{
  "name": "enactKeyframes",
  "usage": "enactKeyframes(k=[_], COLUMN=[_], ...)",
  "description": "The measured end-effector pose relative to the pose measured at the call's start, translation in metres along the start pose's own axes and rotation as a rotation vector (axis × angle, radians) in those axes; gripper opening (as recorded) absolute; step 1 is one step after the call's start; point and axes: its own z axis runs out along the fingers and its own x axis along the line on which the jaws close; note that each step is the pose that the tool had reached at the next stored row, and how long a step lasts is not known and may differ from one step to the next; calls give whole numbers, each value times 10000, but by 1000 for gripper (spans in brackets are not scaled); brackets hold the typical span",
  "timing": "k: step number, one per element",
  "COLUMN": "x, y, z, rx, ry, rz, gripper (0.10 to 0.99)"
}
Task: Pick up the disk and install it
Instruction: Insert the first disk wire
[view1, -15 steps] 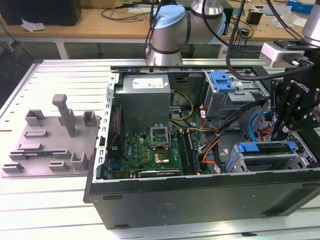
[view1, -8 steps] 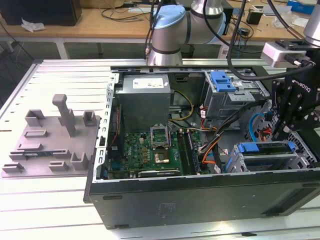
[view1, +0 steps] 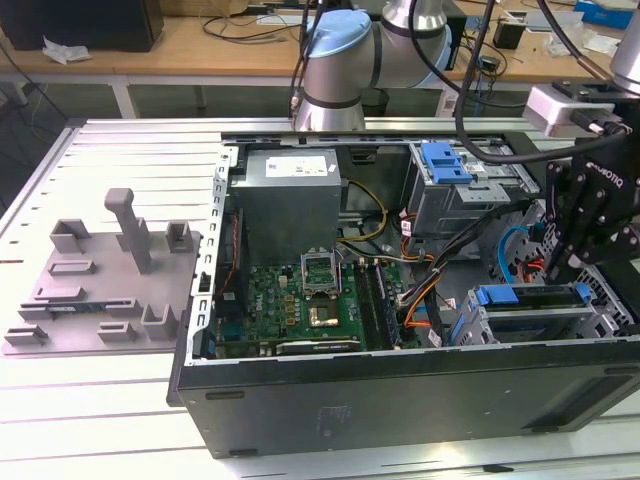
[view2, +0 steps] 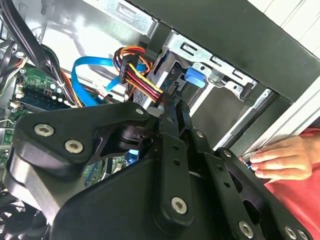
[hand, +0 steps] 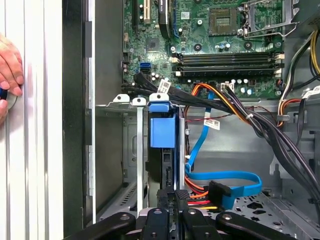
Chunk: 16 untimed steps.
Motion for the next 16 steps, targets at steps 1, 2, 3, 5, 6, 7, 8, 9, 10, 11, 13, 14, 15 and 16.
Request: enactKeyframes(k=[1,2,3,5,6,7,8,9,10,11,13,14,15,16], x=[3,4,5,6,5,5,6,6,6,6,10,35,88,122], y=[0,1,1,0,0,0,0,0,0,0,0,0,-1,-1], z=[0,1,1,1,1,1,1,1,1,1,2,0,1,6], rx=[-4,-7,-12,-14,-15,-15,-15,-15,-14,-15,-15,-17,-17,-19], ry=[-1,-1,-2,-1,-1,-1,-1,-1,-1,-1,-27,-158,-447,-626], rz=[28,47,82,96,97,97,98,98,98,98,98,97,93,91], gripper=[169,169,169,169,169,169,169,169,169,169,169,169,169,169])
